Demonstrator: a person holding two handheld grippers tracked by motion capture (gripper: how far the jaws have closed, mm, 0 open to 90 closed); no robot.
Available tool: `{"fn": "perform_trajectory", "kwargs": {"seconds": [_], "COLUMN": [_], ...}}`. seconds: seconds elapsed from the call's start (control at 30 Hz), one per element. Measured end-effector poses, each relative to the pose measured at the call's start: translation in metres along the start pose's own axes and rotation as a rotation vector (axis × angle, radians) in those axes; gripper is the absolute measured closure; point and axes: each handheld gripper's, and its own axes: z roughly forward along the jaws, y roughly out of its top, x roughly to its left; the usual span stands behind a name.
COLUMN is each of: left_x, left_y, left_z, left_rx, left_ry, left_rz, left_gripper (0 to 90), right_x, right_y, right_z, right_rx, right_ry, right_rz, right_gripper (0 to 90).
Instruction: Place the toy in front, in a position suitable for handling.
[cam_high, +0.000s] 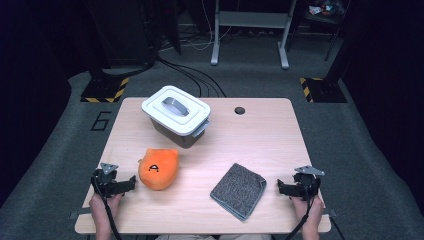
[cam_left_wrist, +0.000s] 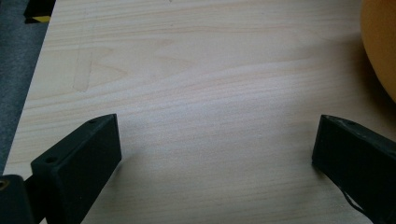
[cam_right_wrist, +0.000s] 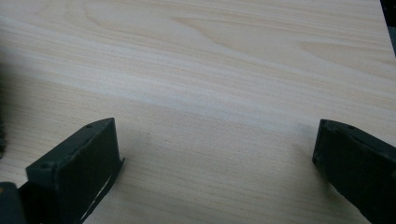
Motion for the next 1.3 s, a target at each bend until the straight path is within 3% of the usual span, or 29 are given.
{"fn": "perform_trajectory", "kwargs": {"seconds": [0.4, 0.63, 0.7, 1.1, 1.3], "left_x": [0.0, 0.001, 0.001, 0.002, 0.001], "left_y": [0.0, 0.001, 0.001, 0.001, 0.001], "left_z": [0.0, 0.001, 0.001, 0.001, 0.001], "left_rx": [-0.001, 0.005, 0.005, 0.01, 0.007], "left_ry": [0.006, -0.005, -0.007, -0.016, -0.021], "left_rz": [-0.008, -0.019, -0.016, -0.025, -0.024], "left_gripper": [1.2, 1.6, 1.9, 2.2, 2.9], "right_x": [0.0, -0.006, -0.004, 0.024, 0.05], "right_y": [0.0, 0.006, 0.008, 0.024, 0.033], "right_z": [0.0, -0.003, -0.004, -0.03, -0.044], "right_rx": [0.002, 0.0, -0.005, -0.021, -0.033], "right_ry": [0.005, 0.074, 0.071, 0.116, 0.171], "right_rz": [0.001, 0.029, 0.025, -0.064, -0.125], "right_gripper": [0.0, 0.0, 0.0, 0.0, 0.3]}}
